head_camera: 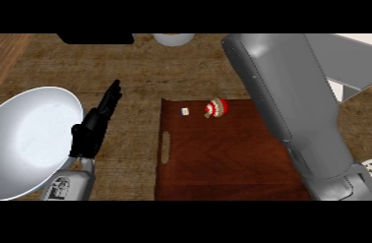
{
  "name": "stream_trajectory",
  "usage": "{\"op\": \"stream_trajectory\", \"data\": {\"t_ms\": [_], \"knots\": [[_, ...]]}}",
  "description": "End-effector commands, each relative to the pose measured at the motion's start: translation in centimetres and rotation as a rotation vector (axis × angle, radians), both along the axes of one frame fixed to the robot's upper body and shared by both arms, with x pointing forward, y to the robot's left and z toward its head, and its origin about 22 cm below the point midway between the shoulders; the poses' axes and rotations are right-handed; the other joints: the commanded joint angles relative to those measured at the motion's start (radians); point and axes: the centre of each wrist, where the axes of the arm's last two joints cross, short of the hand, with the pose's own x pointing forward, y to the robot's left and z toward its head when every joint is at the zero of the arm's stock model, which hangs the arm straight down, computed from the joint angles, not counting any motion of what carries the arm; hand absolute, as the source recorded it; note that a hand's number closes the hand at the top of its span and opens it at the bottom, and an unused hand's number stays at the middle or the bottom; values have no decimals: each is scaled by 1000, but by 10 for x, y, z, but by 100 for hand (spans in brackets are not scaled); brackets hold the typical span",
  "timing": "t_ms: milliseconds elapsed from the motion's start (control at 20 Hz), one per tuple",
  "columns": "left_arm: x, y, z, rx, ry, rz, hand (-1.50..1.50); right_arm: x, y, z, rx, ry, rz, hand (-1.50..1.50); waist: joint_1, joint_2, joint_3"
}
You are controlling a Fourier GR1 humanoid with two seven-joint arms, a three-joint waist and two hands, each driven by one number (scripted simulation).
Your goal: Pick the can from the tray and place it in the tiered shelf
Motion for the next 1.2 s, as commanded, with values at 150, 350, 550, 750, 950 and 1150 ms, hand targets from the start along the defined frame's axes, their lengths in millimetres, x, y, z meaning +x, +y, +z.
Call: {"op": "stream_trajectory", "data": {"t_ms": [150, 350, 550, 750, 950, 1150], "knots": [[-6, -6, -16, 0, -9, 3, 0, 5, -16, 23, 76, 17, -164, 150, -3, 0, 0], [9, -11, 1, -13, 1, 0, 0, 7, -40, 50, 33, -9, -178, 150, -7, 0, 0], [8, 5, -7, -11, 2, -5, 0, 28, -81, 34, -65, 26, -208, 150, -5, 4, 0], [-3, 6, 11, -13, 7, 5, 0, 39, -84, 29, -80, 9, -216, 150, 10, 3, 0], [17, 0, -1, -1, -17, 5, 0, 49, -84, -3, -131, 18, -251, 150, 0, 7, 0], [15, -8, 0, 9, 0, -9, 0, 66, -124, -15, -239, 23, -211, 150, 10, 11, 0]]}}
